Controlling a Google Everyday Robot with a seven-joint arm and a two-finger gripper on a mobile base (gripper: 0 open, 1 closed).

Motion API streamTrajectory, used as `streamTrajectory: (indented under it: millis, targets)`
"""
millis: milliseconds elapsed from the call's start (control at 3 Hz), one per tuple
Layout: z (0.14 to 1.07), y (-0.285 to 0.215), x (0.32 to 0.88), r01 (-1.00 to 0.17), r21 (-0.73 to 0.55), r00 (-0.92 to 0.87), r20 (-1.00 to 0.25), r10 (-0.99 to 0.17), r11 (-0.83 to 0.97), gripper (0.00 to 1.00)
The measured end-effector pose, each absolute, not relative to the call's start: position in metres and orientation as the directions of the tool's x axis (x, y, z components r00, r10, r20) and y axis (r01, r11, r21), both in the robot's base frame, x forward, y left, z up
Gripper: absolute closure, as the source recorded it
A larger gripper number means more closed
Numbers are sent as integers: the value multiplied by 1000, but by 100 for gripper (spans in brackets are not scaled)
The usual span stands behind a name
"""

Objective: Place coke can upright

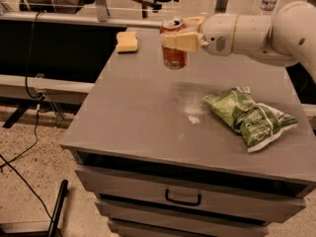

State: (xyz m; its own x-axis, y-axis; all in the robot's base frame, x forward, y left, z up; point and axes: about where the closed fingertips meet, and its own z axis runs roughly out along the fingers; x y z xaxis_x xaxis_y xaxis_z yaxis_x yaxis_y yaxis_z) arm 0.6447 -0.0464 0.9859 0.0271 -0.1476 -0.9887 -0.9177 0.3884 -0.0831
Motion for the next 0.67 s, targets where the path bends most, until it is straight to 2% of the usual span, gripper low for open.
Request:
streamTrajectory:
  millis: [667]
  targets:
    - [966, -35, 652, -892, -43, 12, -997, -71, 450, 100]
